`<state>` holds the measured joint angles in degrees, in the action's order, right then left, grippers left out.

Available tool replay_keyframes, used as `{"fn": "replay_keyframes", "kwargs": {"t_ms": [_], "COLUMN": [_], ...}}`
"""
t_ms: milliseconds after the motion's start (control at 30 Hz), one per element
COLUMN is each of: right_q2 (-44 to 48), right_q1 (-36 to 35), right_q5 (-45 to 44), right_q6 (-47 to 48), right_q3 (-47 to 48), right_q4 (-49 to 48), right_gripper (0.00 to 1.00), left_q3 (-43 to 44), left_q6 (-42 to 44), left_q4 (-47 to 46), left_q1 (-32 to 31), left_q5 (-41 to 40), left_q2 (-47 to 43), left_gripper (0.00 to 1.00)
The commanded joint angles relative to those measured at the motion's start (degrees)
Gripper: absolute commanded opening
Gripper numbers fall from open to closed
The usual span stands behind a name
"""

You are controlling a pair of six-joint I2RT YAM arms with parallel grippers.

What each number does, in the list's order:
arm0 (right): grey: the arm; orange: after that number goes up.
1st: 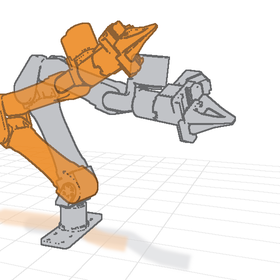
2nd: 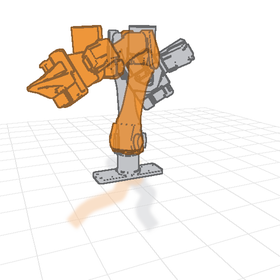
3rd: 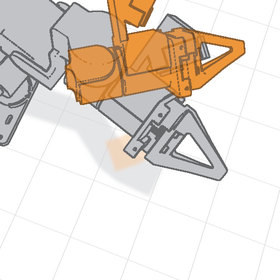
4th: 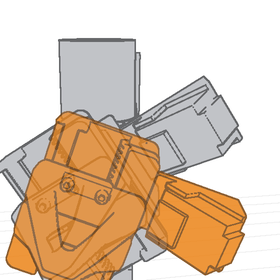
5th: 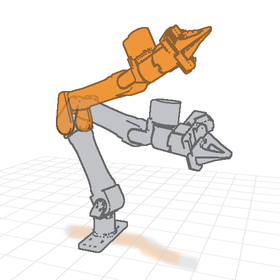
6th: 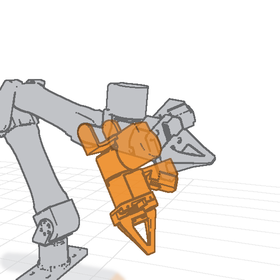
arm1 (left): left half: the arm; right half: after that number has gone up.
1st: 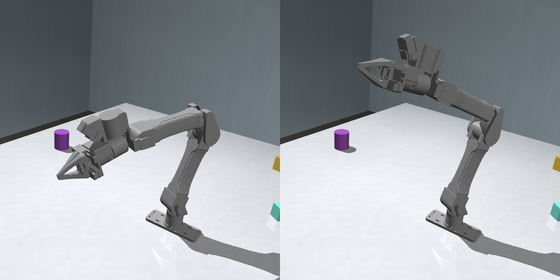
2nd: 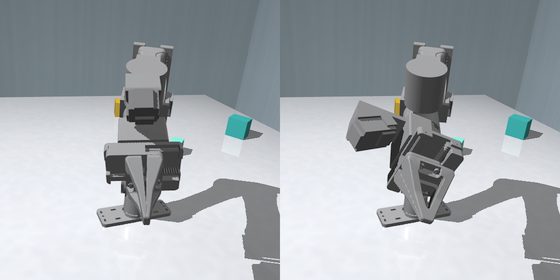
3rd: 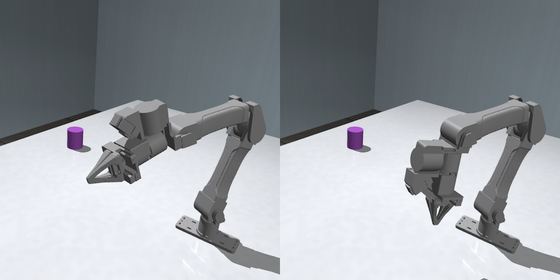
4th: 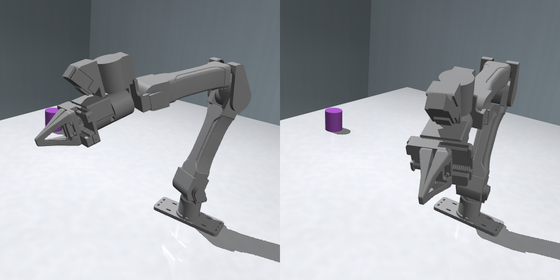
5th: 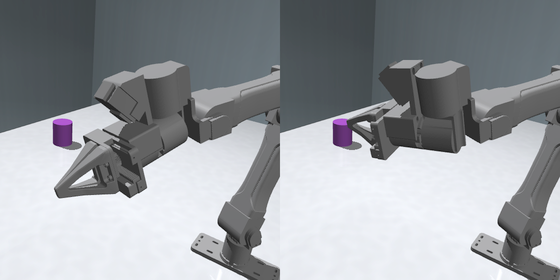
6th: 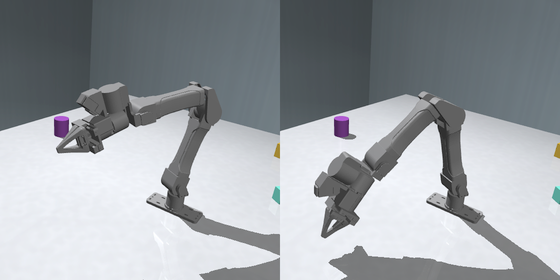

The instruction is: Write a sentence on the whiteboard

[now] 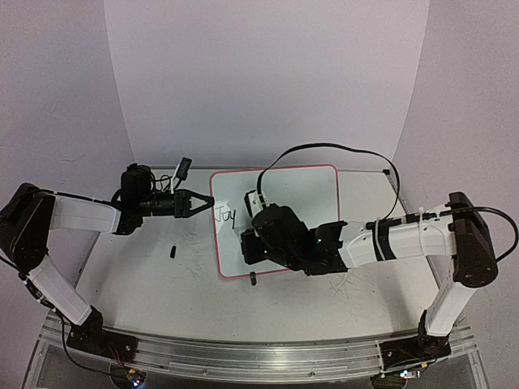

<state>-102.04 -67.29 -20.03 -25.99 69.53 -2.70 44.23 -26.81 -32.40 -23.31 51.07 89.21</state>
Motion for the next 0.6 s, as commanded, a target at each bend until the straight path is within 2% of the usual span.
{"fn": "replay_keyframes", "kwargs": {"t_ms": [0,567], "right_q2": [-1.81,-3.49], "right_q1": [-0.13,-0.1], "right_q5": [-0.09,-0.82], "right_q6": [0.77,3.25], "right_q3": [2.68,7.08], "right_q4": [0.7,0.37], "right_gripper": [0.0,0.0], "left_q3": [1.89,1.45], "left_q6": [-0.61,-0.56], "left_q4": [-2.93,-2.91], "left_q1": [0.02,0.02], "left_q5": [2.37,2.02], "left_q2": [-1.99,-2.04], "left_gripper": [0.0,0.0]}}
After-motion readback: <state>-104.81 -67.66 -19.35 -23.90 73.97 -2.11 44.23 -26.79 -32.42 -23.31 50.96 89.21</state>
